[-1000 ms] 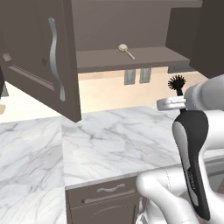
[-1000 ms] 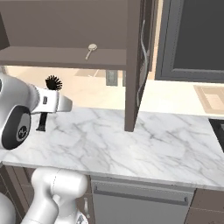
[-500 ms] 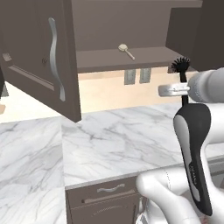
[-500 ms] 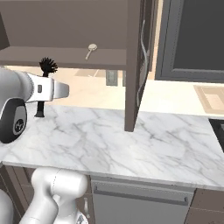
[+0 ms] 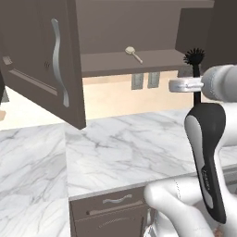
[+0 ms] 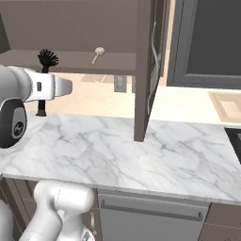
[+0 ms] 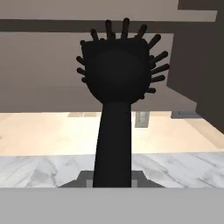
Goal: Pick up the dish brush and dish brush from the sink, and place them back in the cabinet, and close the cabinet doors.
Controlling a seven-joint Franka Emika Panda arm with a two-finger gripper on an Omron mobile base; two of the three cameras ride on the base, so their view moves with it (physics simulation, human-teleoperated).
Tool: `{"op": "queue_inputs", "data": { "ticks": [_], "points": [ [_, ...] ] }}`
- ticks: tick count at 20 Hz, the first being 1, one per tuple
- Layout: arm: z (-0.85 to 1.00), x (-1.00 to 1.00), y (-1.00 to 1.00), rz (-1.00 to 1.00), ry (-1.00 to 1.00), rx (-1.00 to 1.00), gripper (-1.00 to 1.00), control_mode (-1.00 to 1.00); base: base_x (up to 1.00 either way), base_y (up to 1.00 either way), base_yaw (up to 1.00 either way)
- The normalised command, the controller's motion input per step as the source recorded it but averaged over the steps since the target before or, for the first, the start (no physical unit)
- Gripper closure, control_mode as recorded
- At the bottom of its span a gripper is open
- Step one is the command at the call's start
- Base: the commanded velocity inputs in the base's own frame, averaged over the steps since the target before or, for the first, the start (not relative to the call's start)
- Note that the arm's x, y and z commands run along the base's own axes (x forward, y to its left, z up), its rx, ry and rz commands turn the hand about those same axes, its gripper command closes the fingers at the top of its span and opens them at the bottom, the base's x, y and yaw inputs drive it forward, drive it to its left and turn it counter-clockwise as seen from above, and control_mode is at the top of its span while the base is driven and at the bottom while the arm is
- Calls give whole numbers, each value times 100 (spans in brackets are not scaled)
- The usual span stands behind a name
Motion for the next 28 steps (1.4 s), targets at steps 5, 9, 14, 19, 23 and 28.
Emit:
{"op": "queue_inputs", "data": {
  "ticks": [5, 9, 14, 19, 23, 28],
  "points": [
    [40, 11, 9, 0, -3, 0, 100, -100, 0, 0, 0],
    [41, 18, 12, 0, 0, 0, 100, -100, 0, 0, 0],
    [21, 28, 10, 0, 0, 0, 100, -100, 0, 0, 0],
    [0, 42, 14, 0, 0, 0, 100, -100, 0, 0, 0],
    [0, 34, 20, 2, 0, 0, 100, -100, 0, 0, 0],
    [0, 32, 20, 4, 0, 0, 100, -100, 0, 0, 0]
  ]
}}
